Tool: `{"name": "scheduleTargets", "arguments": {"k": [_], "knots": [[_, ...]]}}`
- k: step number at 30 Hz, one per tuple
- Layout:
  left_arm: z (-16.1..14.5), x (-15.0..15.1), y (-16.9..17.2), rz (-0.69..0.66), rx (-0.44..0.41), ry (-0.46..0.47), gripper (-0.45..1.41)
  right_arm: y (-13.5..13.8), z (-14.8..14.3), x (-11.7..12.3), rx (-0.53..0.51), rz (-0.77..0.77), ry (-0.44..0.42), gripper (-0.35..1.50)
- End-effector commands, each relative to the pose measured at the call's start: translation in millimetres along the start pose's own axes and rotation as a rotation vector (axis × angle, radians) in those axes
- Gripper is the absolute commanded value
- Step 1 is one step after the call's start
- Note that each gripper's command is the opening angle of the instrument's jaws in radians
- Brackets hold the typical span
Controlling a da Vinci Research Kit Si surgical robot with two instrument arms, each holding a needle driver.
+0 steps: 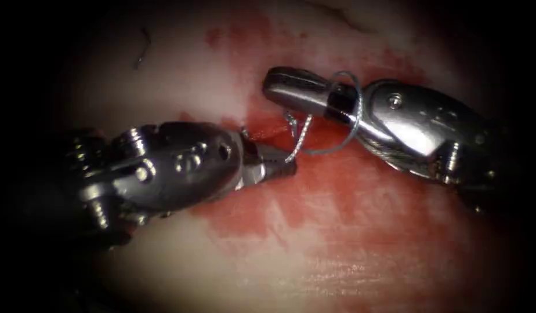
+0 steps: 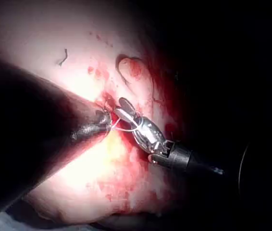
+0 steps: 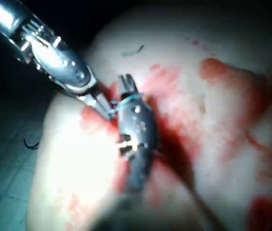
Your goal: Wound Closure
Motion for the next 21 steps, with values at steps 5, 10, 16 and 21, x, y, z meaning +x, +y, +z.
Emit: {"name": "scheduleTargets", "arguments": {"k": [5,10,16,21], "knots": [[0.5,0.6,0.2,0.001,0.001,0.001,-0.35,0.3,1.3,-1.8,-0.03,0.032,-0.054,1.03],[0.5,0.6,0.3,0.001,0.001,0.001,-0.35,0.3,1.5,-3.2,-0.066,0.064,-0.092,1.06],[0.4,0.6,0.5,0.006,0.001,0.001,-0.35,1.2,2.6,-3.8,-0.098,0.075,-0.154,1.05],[0.5,0.7,0.5,0.006,-0.001,0.002,-0.35,2.6,3.2,-3.9,-0.124,0.075,-0.17,1.05]]}}
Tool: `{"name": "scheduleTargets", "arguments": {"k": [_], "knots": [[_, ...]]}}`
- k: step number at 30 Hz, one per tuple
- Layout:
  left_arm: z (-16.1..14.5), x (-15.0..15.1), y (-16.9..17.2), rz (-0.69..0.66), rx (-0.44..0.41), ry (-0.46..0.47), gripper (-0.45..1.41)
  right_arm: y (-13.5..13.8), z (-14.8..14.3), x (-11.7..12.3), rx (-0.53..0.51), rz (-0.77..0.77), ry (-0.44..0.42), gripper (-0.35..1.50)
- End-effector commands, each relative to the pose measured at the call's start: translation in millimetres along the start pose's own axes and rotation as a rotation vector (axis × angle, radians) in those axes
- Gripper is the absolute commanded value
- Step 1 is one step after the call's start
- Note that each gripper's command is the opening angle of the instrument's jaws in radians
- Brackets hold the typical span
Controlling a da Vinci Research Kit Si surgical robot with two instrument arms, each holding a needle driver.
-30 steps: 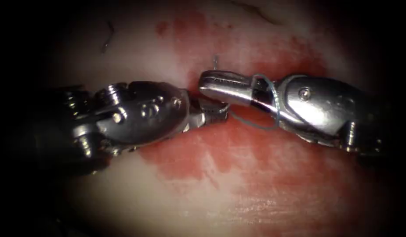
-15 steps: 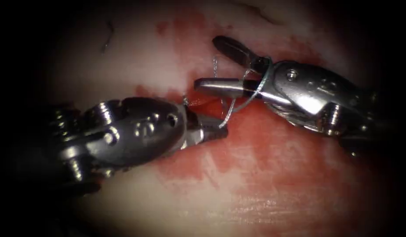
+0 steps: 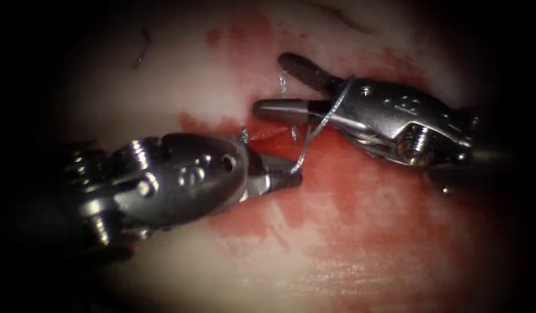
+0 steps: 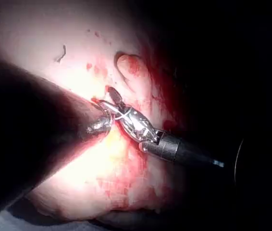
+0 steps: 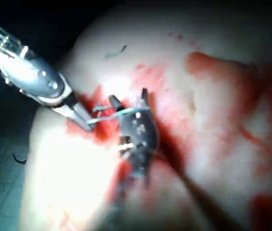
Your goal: Wound Closure
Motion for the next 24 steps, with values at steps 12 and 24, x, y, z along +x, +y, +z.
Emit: {"name": "scheduleTargets", "arguments": {"k": [12,24], "knots": [[0.7,0.4,-0.3,0.002,-0.004,0.005,-0.35,0.0,2.4,-3.0,0.036,0.057,-0.049,0.89],[0.6,0.2,-0.6,0.004,-0.007,0.005,-0.35,-0.4,1.6,-2.8,0.091,0.079,-0.069,-0.35]]}}
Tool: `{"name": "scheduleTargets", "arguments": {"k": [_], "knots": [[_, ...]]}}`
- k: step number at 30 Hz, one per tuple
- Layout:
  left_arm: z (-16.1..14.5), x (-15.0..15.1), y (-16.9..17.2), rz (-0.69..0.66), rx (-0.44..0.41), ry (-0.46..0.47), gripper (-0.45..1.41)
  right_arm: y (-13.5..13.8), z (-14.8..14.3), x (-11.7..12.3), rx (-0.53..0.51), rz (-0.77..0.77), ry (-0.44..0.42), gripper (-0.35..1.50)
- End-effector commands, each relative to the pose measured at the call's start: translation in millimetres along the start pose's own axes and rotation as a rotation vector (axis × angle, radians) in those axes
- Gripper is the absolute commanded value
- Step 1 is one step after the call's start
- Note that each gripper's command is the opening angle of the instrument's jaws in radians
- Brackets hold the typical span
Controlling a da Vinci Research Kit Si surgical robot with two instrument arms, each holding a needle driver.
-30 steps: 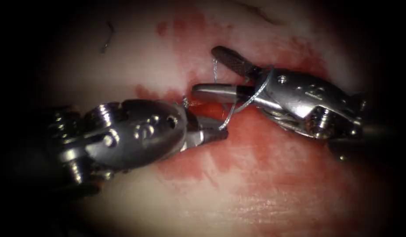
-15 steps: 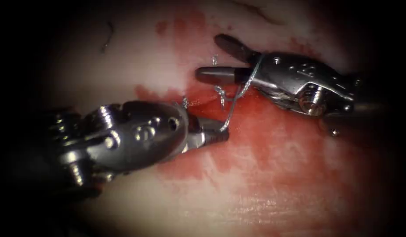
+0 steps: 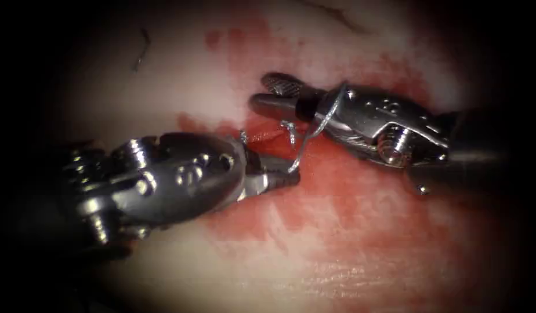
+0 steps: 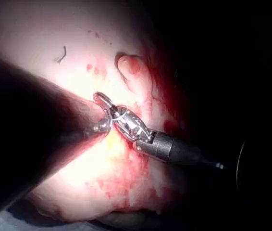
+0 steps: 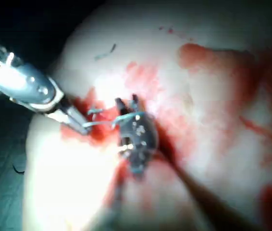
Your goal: Wound Closure
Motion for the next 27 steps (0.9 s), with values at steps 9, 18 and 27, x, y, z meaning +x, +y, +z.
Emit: {"name": "scheduleTargets", "arguments": {"k": [9,18,27], "knots": [[0.4,0.3,-0.5,0.003,-0.003,0.003,-0.35,-0.2,-0.3,0.0,0.017,-0.001,0.035,-0.35],[-2.0,0.3,-2.9,-0.018,-0.029,-0.048,-0.35,-3.0,-2.8,1.9,-0.005,-0.004,0.142,-0.35],[-3.2,1.7,-8.5,-0.061,-0.043,-0.056,-0.35,-5.6,-4.8,1.3,-0.068,-0.039,0.238,-0.35]]}}
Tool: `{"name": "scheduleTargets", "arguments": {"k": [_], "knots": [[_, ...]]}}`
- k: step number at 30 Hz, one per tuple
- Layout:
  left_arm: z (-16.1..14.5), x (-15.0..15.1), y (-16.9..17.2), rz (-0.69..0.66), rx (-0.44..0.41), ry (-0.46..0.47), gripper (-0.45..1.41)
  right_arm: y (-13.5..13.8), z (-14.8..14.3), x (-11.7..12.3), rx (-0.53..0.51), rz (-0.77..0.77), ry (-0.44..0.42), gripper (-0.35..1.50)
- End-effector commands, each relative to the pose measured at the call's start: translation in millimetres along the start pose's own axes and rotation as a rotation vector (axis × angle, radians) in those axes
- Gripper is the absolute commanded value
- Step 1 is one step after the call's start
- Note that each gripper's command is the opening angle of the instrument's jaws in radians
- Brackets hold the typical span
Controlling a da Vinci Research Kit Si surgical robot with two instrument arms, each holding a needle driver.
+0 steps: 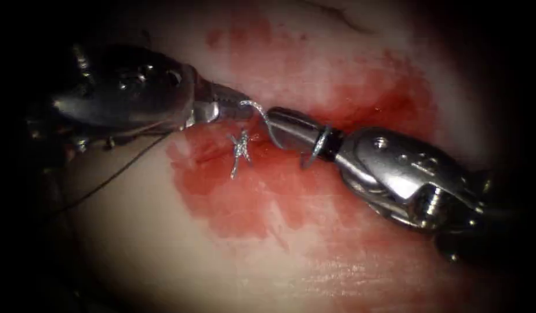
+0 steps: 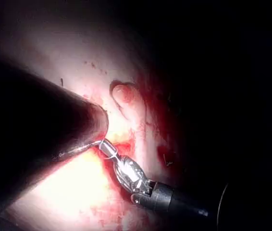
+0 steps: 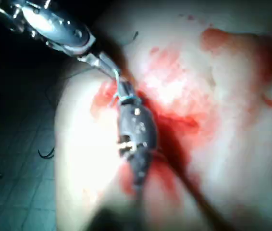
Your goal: Wound Closure
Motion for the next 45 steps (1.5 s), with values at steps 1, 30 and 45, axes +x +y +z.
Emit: {"name": "scheduleTargets", "arguments": {"k": [1,30,45], "knots": [[0.8,0.7,-1.0,-0.006,0.0,0.003,-0.35,-0.4,0.5,-0.5,0.003,-0.006,0.005,-0.35],[6.5,4.4,-20.5,-0.12,0.092,-0.018,-0.35,-0.4,-2.7,-4.6,0.021,-0.097,0.002,-0.35],[7.1,5.0,-24.7,-0.129,0.138,-0.001,-0.35,-2.5,-2.5,-7.9,0.073,-0.148,-0.059,-0.35]]}}
